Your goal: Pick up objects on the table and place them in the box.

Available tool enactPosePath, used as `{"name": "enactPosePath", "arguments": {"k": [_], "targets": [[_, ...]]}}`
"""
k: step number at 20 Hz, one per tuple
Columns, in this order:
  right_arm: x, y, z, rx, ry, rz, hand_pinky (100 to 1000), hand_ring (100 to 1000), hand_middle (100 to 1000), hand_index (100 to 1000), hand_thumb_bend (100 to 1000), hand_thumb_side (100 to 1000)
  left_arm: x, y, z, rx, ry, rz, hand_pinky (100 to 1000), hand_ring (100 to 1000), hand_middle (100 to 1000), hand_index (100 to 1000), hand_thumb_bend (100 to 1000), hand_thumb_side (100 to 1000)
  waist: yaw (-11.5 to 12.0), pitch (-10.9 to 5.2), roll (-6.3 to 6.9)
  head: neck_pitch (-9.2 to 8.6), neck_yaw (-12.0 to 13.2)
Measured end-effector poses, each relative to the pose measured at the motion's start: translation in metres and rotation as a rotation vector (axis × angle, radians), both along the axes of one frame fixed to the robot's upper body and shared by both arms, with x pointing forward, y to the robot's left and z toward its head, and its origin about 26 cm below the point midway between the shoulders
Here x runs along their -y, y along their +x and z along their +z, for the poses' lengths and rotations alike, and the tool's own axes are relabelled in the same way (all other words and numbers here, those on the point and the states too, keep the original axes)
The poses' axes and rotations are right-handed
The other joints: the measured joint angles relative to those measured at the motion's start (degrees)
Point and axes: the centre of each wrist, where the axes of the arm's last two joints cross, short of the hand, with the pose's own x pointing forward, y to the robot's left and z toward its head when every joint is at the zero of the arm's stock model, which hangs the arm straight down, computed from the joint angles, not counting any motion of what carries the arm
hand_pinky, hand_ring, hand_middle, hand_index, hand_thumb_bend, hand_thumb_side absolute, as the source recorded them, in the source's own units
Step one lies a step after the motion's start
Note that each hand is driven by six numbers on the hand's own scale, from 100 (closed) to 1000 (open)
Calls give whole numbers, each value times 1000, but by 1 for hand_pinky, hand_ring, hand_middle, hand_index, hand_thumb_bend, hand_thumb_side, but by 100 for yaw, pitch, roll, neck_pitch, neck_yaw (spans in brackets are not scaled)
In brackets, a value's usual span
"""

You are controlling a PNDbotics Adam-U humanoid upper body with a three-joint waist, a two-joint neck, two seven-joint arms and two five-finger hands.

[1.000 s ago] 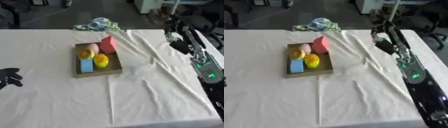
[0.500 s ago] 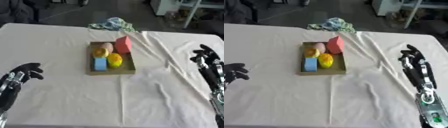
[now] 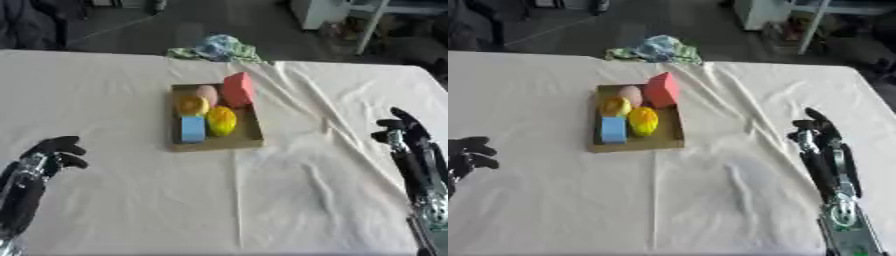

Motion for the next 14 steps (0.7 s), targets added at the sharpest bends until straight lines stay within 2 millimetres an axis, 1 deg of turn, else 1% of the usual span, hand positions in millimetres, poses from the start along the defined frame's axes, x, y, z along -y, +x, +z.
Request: {"name": "enactPosePath", "arguments": {"k": [5, 9, 14], "targets": [[-1, -1, 0, -3, 6, -5, 706, 618, 665, 895, 100, 669, 2, 0, -2, -9, -6, -4, 755, 581, 600, 785, 100, 966, -35, 0, 19, 0, -74], [-3, -1, -1, -8, 5, -4, 706, 616, 661, 894, 100, 668, 3, 0, -3, -12, -12, -4, 754, 578, 597, 782, 100, 967, -57, 0, 54, 0, -81], [-3, -1, 0, -9, 2, -7, 706, 615, 658, 893, 100, 666, 4, 0, -5, -20, -15, -4, 755, 576, 595, 779, 100, 969, -75, 0, 57, 0, -100]]}}
